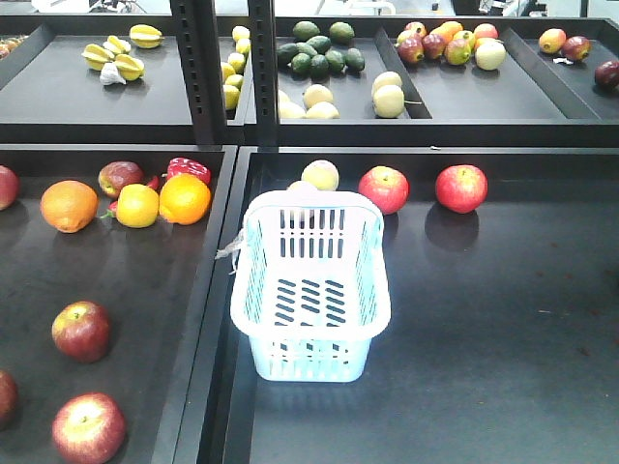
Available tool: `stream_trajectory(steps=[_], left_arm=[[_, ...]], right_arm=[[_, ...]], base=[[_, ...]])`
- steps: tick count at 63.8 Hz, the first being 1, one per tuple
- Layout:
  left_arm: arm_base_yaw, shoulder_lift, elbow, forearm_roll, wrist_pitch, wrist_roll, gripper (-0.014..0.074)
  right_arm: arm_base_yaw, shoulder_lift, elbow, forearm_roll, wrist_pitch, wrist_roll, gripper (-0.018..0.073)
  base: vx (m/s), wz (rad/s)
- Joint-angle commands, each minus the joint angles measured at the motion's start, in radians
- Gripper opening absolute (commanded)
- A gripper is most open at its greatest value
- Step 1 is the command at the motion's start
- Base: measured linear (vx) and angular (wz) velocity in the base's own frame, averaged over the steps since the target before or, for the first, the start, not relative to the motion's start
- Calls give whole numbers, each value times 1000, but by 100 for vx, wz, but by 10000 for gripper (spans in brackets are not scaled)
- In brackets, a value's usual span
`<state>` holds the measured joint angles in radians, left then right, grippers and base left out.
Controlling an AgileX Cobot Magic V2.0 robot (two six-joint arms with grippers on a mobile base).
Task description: Pick three apples into basket with both arms
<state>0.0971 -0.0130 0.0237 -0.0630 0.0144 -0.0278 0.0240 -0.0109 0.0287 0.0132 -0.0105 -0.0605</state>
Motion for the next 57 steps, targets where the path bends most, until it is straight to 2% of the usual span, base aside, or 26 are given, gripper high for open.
stream_trajectory(steps=[1,57], left_arm=[[-1,-14,24,-7,-77,-1,-6],[-1,-14,24,-7,-77,-1,-6]], right_arm=[[-4,-10,14,-6,-77,-4,-4],[-4,-10,14,-6,-77,-4,-4]], base=[[0,0],[0,0]])
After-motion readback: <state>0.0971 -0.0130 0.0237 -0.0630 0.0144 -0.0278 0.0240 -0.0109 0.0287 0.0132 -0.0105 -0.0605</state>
